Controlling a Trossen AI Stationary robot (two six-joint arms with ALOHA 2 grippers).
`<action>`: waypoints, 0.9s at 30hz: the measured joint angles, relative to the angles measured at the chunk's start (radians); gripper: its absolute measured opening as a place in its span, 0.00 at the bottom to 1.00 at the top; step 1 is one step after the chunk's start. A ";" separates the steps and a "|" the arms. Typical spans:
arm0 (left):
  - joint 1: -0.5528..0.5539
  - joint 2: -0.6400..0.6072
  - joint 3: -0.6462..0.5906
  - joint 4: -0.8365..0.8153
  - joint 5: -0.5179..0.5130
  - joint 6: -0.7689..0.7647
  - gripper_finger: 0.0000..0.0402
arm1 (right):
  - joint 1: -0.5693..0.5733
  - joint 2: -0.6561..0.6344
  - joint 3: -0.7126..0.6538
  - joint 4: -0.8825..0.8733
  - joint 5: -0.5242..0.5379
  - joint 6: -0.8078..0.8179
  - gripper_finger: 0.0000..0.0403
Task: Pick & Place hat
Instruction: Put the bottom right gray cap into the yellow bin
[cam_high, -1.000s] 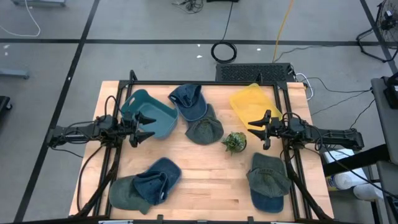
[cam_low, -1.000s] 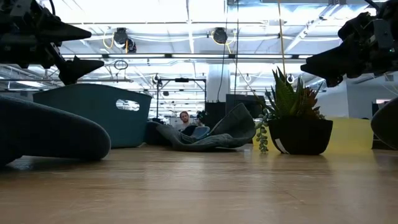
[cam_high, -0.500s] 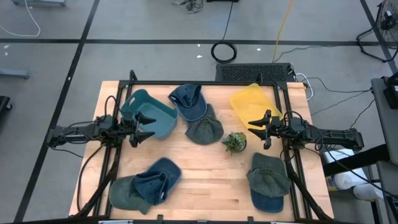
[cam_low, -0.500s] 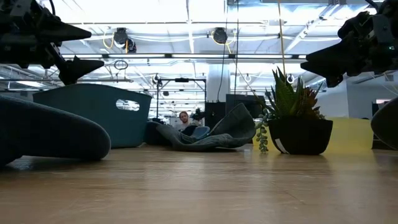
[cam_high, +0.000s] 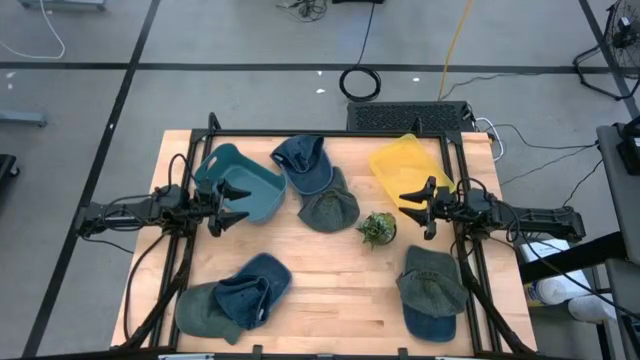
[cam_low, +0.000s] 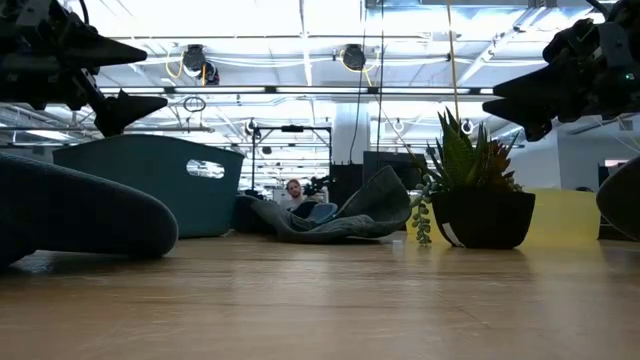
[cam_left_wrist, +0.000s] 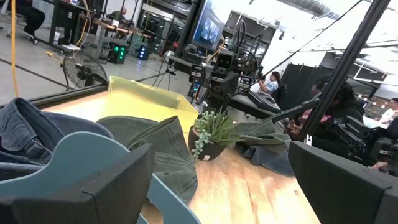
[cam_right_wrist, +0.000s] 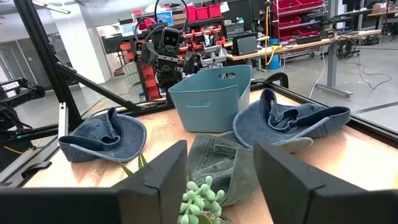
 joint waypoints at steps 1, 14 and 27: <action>0.000 0.000 0.000 0.000 0.000 0.000 0.94 | 0.000 0.000 0.000 0.000 0.000 0.000 0.47; 0.000 0.000 0.000 0.000 0.000 0.000 0.94 | 0.000 0.042 0.218 -0.134 0.026 -0.011 0.57; 0.000 0.000 0.000 0.000 0.000 0.000 0.94 | 0.000 0.245 0.521 -0.369 0.024 0.037 0.61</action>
